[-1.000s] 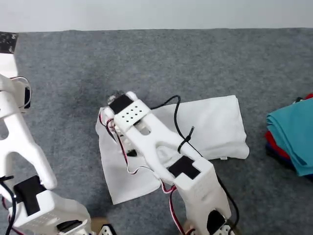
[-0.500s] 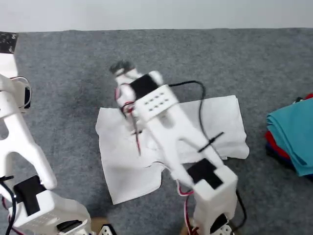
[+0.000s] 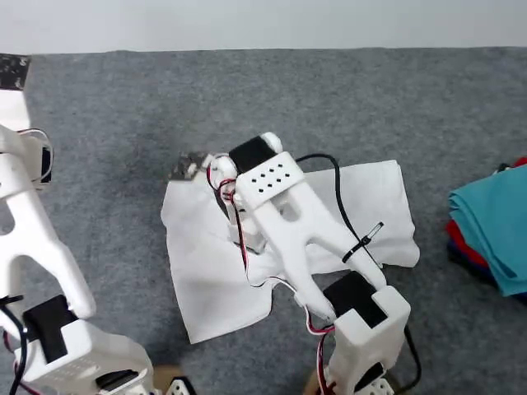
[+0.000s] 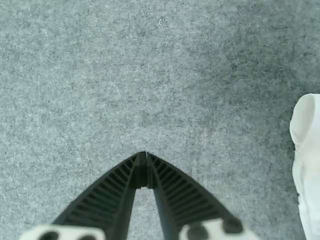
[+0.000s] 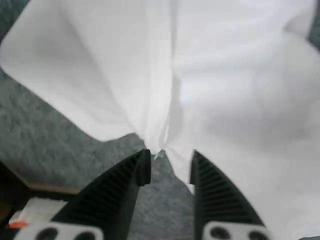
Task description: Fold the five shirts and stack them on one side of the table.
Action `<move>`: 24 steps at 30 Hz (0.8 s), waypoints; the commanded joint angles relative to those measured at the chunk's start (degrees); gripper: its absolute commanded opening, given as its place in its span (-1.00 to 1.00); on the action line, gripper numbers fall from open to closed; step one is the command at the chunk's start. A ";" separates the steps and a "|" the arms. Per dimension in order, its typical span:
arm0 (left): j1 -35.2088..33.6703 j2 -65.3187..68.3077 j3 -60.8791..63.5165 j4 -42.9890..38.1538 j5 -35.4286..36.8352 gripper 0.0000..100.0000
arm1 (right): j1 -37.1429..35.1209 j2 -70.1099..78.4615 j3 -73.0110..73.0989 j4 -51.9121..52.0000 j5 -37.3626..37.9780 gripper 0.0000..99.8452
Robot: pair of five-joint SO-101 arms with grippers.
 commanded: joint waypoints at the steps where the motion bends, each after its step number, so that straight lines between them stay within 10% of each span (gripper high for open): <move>1: -0.09 -2.90 1.27 -1.14 0.53 -0.99 | -0.40 -3.47 1.23 2.15 1.05 -0.46; 14: -0.26 -2.99 2.68 -1.05 0.53 -0.99 | -1.80 5.93 1.14 0.84 1.05 -0.45; 24: -0.35 -2.99 2.77 -0.79 0.62 -0.99 | -1.54 9.80 -0.70 -0.13 1.05 -0.81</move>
